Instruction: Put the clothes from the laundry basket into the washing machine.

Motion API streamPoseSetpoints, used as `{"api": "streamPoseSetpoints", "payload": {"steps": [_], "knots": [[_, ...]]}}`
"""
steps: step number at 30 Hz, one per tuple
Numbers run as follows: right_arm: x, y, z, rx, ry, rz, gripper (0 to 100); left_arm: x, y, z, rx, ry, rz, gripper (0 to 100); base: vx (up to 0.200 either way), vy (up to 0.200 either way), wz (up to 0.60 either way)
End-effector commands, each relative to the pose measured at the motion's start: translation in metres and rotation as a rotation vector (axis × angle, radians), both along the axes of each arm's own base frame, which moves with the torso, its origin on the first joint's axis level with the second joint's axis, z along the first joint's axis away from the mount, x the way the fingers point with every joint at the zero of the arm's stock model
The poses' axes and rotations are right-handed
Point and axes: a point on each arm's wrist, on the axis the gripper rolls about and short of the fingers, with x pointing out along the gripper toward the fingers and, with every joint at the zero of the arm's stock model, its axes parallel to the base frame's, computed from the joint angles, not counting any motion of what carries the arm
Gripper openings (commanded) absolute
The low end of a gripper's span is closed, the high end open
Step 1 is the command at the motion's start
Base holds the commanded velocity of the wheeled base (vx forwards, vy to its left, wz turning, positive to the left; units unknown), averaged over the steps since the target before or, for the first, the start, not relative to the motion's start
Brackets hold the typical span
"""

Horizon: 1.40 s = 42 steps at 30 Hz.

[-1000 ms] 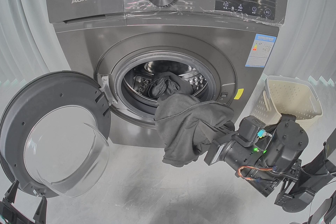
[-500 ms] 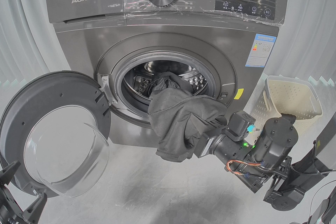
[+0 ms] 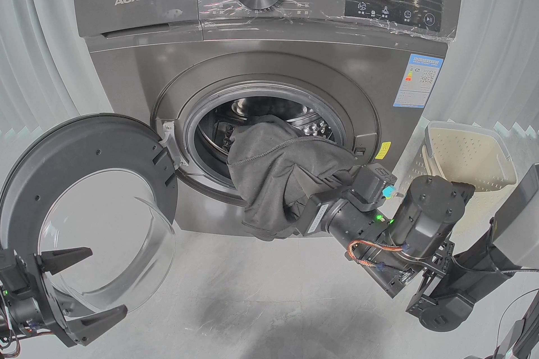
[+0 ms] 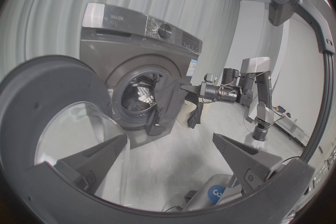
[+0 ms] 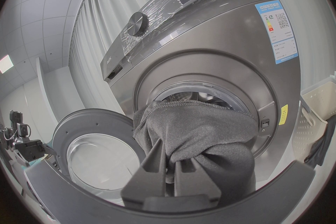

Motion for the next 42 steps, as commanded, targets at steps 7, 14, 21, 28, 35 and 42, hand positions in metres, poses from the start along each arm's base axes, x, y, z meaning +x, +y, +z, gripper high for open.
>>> {"api": "streamPoseSetpoints", "payload": {"steps": [7,14,21,28,35,42], "knots": [[0.006,0.008,-0.012,-0.029,0.017,0.004,0,0.095,-0.042,-0.022,0.044,0.107,-0.078,100,0.0,0.0,0.0],[0.009,0.006,-0.012,-0.049,0.039,0.028,0,0.123,-0.072,-0.035,0.02,0.113,-0.046,100,0.0,0.0,0.0],[0.011,0.008,-0.009,-0.03,0.025,0.022,0,0.14,-0.086,-0.05,0.022,0.121,-0.041,100,0.0,0.0,0.0],[0.011,0.012,-0.003,-0.01,0.008,0.03,0,0.147,-0.097,-0.064,0.032,0.141,-0.075,100,0.0,0.0,0.0],[0.01,0.014,-0.002,0.0,-0.001,0.036,0,0.162,-0.109,-0.078,0.006,0.14,-0.087,100,0.0,0.0,0.0],[0.009,0.015,-0.002,0.004,-0.006,0.042,0,0.181,-0.12,-0.09,-0.029,0.123,-0.086,100,0.0,0.0,0.0]]}}
